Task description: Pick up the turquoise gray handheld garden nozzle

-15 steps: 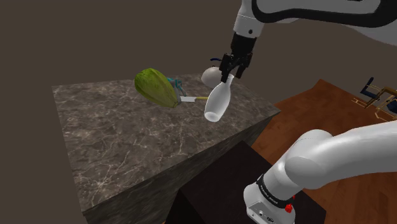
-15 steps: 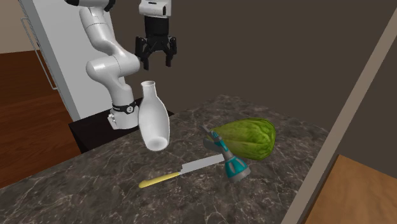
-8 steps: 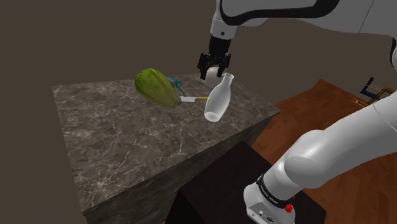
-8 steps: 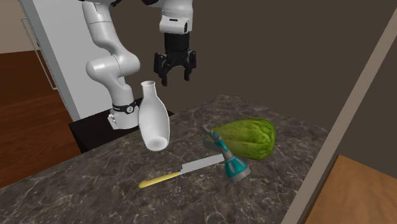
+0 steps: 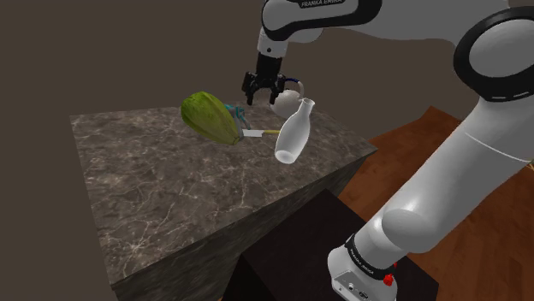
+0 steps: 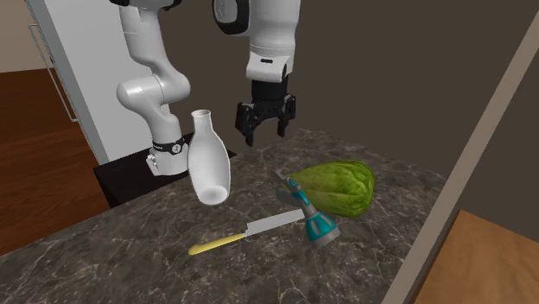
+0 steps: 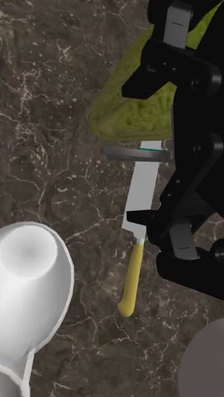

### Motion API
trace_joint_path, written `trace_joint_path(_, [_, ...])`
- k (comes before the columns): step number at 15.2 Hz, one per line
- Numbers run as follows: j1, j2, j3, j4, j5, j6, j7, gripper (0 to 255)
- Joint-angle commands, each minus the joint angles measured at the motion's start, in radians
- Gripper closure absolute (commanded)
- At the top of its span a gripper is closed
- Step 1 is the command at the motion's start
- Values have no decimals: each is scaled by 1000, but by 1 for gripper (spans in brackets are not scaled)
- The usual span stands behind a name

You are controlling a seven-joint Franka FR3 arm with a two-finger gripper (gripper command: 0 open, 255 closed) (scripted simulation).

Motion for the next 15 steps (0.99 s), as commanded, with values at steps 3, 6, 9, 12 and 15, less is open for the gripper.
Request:
trace_joint_path(3, [-4, 169, -6, 155, 9, 10, 34, 0])
trace_joint_path(6, [-7, 294, -12, 284, 18, 2, 57, 0])
trace_joint_path(9, [-7, 308, -12, 274, 18, 25, 57, 0])
trace_joint_path(12, [-7, 319, -12, 250, 18, 61, 57, 0])
trace_joint_path(15, [-7, 330, -12, 230, 18, 91, 56, 0])
